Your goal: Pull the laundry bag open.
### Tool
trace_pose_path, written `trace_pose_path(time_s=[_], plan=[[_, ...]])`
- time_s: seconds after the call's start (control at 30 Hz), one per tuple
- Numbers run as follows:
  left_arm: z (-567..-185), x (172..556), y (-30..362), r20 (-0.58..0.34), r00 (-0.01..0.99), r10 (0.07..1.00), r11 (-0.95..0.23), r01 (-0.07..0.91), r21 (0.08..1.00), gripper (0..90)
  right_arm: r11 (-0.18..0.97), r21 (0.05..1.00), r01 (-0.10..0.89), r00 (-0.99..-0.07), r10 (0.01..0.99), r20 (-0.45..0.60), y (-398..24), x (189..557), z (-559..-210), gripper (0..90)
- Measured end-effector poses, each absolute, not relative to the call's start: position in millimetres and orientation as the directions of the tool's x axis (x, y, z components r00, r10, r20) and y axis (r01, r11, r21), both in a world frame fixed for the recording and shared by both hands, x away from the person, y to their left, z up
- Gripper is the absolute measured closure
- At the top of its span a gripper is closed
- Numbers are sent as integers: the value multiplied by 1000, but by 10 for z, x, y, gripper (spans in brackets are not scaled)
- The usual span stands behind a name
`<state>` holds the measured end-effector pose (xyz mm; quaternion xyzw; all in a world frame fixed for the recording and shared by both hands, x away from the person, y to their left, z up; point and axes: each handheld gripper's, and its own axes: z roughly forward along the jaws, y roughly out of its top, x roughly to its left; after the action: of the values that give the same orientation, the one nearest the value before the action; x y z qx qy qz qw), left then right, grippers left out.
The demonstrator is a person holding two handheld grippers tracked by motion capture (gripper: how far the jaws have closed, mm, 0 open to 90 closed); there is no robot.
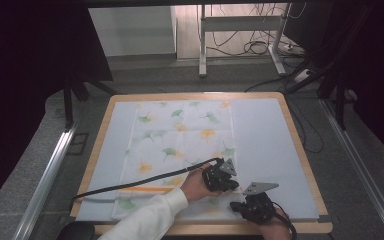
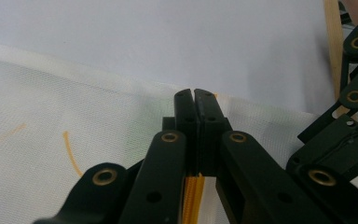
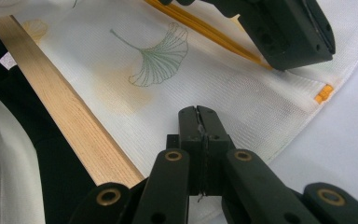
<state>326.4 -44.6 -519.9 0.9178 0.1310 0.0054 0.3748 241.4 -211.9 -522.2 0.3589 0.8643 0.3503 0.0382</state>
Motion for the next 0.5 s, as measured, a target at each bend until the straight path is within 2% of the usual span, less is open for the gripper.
trace_pose_path(time_s=[0.33,0.5], plan=[[-5208,3287,-392,-112,962,250,-673,255,694,900,472,646,600,-703,696,145,-2102,2563,-5173,895],[-5211,3273,-383,-108,960,258,-670,258,696,900,446,629,637,-676,715,176,-2109,2615,-5210,897]])
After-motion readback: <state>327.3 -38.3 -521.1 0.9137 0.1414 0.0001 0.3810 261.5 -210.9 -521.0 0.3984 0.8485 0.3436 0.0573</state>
